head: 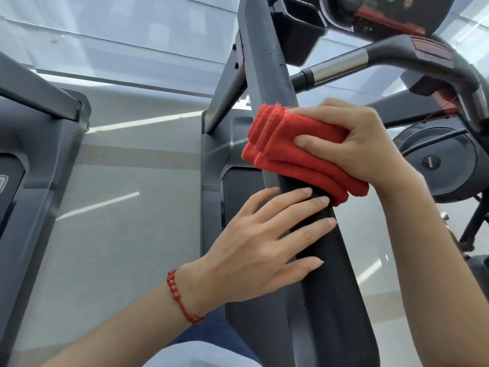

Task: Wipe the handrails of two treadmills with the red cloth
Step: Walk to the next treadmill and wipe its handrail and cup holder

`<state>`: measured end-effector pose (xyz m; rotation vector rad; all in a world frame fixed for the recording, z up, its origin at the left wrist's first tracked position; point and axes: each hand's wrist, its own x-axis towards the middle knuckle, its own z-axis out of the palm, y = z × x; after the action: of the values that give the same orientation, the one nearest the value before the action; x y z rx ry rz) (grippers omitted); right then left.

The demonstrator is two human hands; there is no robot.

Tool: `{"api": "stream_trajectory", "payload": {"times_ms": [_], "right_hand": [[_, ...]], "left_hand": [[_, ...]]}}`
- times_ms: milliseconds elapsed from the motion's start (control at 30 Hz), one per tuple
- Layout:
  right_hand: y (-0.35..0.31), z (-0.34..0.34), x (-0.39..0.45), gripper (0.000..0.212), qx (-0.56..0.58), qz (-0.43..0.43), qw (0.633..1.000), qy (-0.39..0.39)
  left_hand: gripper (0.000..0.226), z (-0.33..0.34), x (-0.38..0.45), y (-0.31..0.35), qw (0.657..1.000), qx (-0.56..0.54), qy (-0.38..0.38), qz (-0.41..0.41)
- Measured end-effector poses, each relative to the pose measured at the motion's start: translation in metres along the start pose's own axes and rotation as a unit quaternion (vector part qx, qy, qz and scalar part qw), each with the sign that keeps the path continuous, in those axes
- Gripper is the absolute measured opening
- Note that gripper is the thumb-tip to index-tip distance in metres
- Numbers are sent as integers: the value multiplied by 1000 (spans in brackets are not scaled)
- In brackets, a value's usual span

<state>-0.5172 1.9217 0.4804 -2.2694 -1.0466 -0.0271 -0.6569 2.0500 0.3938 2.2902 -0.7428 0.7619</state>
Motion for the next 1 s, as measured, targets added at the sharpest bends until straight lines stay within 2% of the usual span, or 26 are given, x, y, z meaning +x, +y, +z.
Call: {"api": "stream_trajectory", "payload": {"times_ms": [200,333,600,833,1000], "right_hand": [[8,4,40,33,-21,19,999,27],[10,6,38,34,-32,22,999,35],[7,1,41,35,-33,12,999,-5],[25,4,75,37,-38,26,999,23],[33,0,70,35,-17,-3,1000,-2]], "left_hand": [[37,4,0,-3,1000,-20,14,-7],[35,4,5,-10,999,-28,25,-3],[35,-2,34,-52,1000,-7,10,29],[36,2,42,-69,999,-14,-14,44],[36,2,48,-80,999,-10,-5,47]]}}
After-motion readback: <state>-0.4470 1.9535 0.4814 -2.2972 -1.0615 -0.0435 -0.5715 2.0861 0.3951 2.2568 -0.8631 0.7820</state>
